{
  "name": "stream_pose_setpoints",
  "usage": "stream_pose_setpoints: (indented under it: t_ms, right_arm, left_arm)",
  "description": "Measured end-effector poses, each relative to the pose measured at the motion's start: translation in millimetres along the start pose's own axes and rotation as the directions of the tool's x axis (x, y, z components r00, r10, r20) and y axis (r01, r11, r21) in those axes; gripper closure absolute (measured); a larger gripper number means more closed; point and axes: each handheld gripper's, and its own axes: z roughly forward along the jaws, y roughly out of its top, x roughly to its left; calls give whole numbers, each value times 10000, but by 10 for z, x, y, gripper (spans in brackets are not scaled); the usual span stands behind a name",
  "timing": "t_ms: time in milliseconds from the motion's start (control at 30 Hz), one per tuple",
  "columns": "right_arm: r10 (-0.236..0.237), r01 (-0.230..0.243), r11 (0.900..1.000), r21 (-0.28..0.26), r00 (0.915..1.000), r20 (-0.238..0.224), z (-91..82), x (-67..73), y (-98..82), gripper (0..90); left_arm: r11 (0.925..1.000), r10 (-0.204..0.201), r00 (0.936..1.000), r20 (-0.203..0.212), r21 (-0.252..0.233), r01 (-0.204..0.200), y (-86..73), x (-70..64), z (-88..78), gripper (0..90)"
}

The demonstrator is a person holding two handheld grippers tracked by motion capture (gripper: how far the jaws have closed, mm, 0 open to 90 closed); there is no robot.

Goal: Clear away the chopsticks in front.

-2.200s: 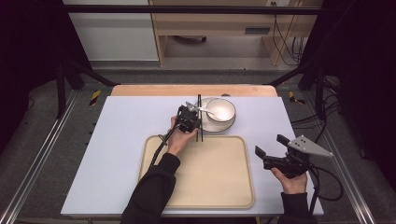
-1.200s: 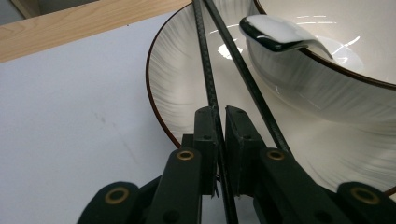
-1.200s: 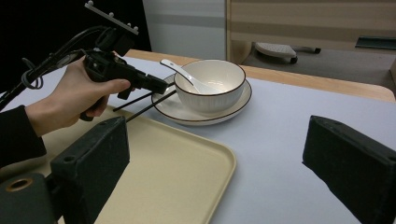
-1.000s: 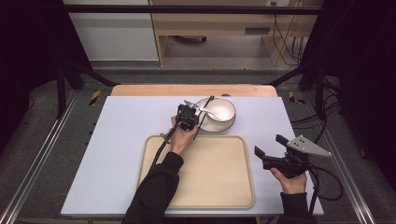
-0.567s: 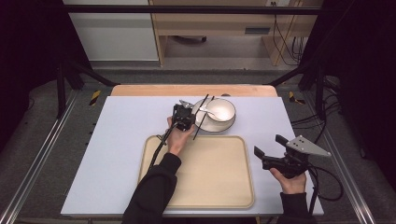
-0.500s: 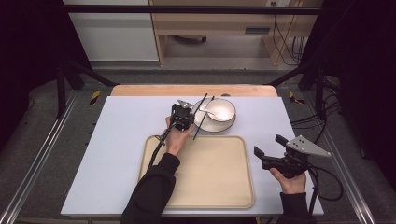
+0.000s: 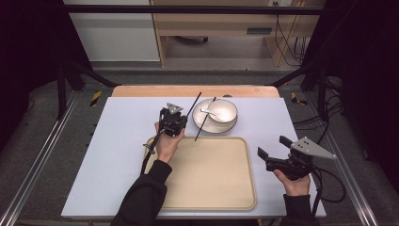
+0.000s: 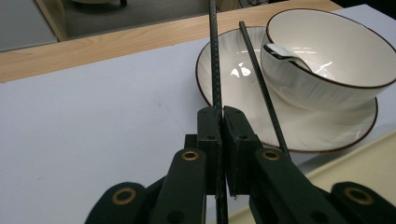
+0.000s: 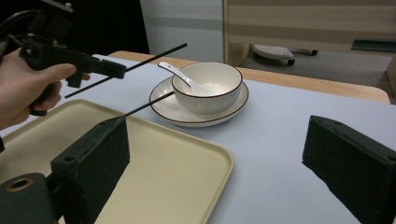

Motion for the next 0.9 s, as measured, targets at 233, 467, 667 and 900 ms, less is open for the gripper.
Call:
stream_pose_setpoints:
  t_ms: [233,467,667,900]
  right_arm:
    - [-3,2,10000,28,10000,52,-12,-1,0,73]
    - [-18,18,10000,10,10000,53,-22,9,2,73]
    - [-100,100,9999,47,9999,53,-11,34,0,72]
    - [-147,147,9999,75,9999,42,-7,51,-7,71]
  left_arm:
    - [9990,-273,9986,-448,-366,257,-166,89,-360,852]
    - [9965,-402,9963,-759,-755,345,-331,118,-713,852]
    - [9922,-603,9949,-803,-1138,510,-481,101,-938,852]
    - [9840,-1127,9908,-749,-1472,1008,-707,49,-1153,852]
